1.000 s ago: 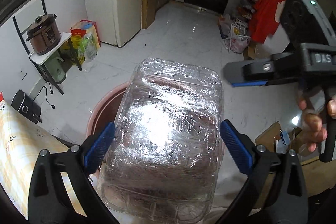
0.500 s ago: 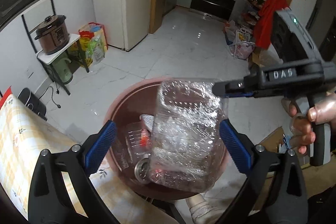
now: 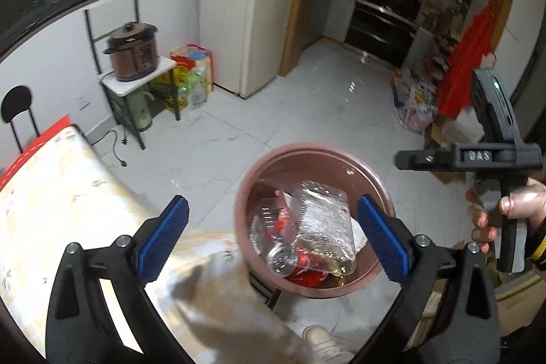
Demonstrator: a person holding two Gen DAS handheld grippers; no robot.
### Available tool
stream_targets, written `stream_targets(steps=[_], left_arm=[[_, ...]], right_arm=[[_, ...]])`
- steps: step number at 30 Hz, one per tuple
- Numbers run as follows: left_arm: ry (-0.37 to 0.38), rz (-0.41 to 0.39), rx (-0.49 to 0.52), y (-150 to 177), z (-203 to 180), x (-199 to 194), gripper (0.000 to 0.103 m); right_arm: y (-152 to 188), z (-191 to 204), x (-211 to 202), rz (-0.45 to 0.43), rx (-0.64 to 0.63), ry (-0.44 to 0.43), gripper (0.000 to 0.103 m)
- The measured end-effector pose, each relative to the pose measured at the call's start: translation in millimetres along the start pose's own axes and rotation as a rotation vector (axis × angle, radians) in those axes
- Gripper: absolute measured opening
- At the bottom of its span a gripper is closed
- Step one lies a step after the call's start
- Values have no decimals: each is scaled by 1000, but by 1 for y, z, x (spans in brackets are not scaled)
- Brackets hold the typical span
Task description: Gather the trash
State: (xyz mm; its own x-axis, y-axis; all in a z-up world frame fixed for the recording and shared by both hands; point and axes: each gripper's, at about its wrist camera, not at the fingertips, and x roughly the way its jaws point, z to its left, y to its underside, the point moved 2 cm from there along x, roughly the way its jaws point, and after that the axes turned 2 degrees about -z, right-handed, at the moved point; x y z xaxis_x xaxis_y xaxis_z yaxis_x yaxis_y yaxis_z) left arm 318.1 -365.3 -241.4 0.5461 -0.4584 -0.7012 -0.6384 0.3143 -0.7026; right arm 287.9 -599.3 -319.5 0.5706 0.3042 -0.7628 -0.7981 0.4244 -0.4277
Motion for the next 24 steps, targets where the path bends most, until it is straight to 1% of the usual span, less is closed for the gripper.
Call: stream_targets(steps=[3,7,10,14,19,24], left_arm=[[-19,-48,-37,-1,15,-33,97],[-47,-104,-81,-2,35,-80,97],[-80,-153,-105,-2,48,-126,97],[-149,-206,-87,1,58,-181,97],[-192,-266,-57,8,70,-244,97],[-207,-303,-25,18,76,-293,97]], right_arm=[[3,19,-21,-39,-57,27,98],[8,49,-53,-99,-125,59,98],[17,73,-82,-156,-172,95,98],[34,111,-124,-243,-212,123,98],[58,156,-174,-352,-244,133,98],[84,197,-208,-432,-274,155,98]])
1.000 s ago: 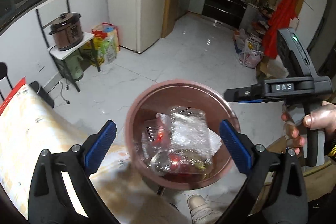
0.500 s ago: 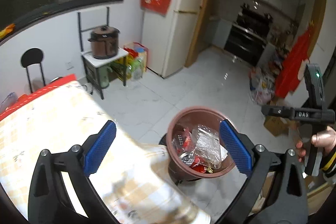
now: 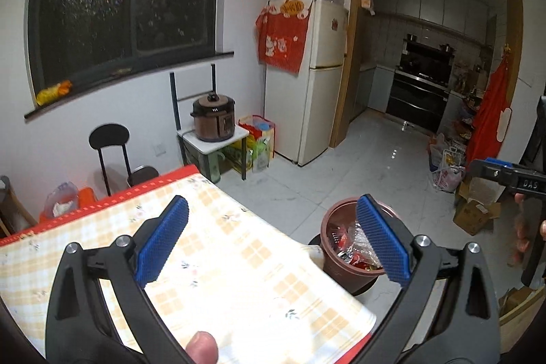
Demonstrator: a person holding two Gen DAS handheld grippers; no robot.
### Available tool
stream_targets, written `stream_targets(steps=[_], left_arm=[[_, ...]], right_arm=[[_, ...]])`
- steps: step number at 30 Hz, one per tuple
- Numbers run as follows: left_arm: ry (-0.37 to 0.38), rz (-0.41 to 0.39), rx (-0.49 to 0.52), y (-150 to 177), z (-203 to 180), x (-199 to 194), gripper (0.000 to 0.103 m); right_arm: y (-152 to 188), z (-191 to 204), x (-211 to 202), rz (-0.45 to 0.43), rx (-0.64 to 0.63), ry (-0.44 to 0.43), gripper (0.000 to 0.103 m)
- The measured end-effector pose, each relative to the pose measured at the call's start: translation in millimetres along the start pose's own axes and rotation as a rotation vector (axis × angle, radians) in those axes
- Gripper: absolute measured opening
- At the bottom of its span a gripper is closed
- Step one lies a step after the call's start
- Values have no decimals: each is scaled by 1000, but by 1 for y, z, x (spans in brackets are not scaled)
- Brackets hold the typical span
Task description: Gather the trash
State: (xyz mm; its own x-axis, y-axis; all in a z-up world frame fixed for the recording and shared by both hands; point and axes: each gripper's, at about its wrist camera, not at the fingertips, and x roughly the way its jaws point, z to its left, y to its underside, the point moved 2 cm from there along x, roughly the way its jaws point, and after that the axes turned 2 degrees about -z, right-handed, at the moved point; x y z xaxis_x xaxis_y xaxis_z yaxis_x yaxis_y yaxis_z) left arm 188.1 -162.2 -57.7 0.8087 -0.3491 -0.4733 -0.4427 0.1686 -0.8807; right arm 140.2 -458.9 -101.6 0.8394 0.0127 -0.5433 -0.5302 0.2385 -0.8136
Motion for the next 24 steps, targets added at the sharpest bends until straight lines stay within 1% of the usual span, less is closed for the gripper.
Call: stream_targets(steps=[5,9,13,17,24], left_arm=[[-19,-42,36,1,10,-39,97],[-12,-64,24,6,19,-69,97],[-6,-77,16,10,29,-91,97],[20,-81,6,13,33,-105,97],[27,-94,20,8,36,-116,97]], right_arm=[[6,29,-35,-49,-12,27,98],[14,45,-53,-69,-28,34,98],[18,60,-71,-90,-37,47,98],[21,70,-86,-110,-37,56,98],[22,80,-94,-128,-30,67,98]])
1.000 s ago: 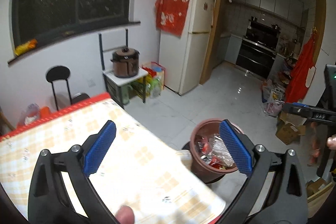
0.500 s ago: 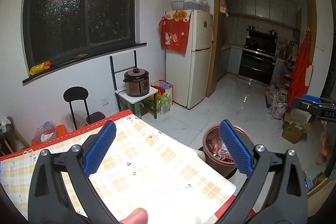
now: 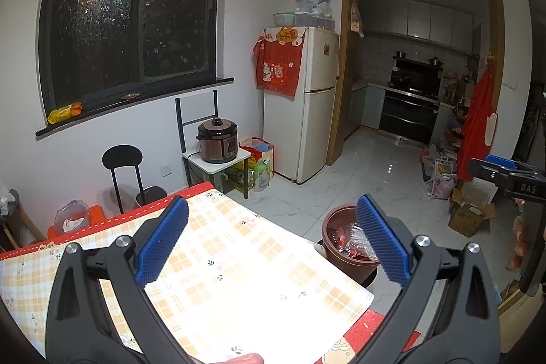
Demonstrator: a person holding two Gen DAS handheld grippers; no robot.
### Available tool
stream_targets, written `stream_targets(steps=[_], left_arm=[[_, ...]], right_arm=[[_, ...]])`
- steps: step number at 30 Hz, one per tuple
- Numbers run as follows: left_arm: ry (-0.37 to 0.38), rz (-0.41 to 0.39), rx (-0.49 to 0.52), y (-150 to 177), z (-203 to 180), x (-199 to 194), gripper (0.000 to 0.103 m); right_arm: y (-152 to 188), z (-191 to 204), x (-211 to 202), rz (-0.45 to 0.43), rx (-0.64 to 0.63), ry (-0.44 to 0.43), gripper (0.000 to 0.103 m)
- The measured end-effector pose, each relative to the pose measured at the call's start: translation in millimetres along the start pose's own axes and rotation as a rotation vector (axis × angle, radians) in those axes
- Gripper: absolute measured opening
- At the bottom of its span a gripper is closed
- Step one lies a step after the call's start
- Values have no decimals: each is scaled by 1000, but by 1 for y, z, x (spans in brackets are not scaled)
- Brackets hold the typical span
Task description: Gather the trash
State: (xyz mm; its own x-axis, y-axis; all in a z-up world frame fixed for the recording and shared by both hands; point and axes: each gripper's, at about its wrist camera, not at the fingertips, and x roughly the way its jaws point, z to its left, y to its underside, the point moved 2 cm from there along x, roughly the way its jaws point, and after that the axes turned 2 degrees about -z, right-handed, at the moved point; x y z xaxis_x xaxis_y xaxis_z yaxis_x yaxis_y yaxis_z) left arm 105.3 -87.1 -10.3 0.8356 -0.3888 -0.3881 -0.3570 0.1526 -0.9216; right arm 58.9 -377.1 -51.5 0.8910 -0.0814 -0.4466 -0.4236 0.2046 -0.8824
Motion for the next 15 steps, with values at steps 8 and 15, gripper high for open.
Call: stream_targets(steps=[8,15], left_arm=[[-10,-1,2,-8,2,0,97],[-20,2,5,-10,1,2,97]], right_arm=[[-4,9,0,-6,-13,5,98],[-5,12,1,5,-21,9,98]])
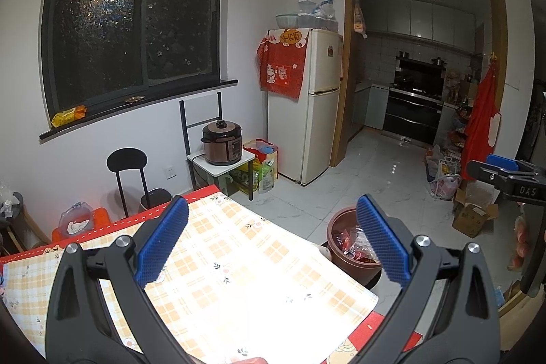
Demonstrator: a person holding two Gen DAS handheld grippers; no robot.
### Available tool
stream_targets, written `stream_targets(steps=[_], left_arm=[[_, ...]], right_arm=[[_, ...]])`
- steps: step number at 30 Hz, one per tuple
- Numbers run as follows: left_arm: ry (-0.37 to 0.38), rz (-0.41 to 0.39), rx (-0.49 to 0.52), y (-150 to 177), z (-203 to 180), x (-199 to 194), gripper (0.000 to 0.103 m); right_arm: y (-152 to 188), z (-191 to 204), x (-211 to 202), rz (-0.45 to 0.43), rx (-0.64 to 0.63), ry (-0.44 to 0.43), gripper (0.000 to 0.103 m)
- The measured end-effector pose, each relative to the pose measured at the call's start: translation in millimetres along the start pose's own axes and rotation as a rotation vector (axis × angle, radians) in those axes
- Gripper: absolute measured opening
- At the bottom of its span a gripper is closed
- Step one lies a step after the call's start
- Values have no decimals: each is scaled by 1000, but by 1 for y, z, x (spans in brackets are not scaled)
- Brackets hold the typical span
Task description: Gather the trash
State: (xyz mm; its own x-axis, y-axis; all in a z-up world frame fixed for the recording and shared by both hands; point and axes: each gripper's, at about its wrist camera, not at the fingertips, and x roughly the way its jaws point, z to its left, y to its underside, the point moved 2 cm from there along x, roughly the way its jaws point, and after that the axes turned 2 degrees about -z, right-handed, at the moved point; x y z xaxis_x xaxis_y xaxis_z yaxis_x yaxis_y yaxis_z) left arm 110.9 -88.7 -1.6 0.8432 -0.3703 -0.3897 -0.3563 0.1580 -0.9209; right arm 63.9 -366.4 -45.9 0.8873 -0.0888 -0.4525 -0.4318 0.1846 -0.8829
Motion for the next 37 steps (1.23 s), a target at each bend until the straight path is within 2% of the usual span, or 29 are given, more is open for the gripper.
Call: stream_targets(steps=[19,37], left_arm=[[21,17,-13,-6,-3,27,97],[19,42,-37,8,0,36,97]], right_arm=[[-8,1,10,14,-21,33,98],[-5,6,20,50,-36,58,98]])
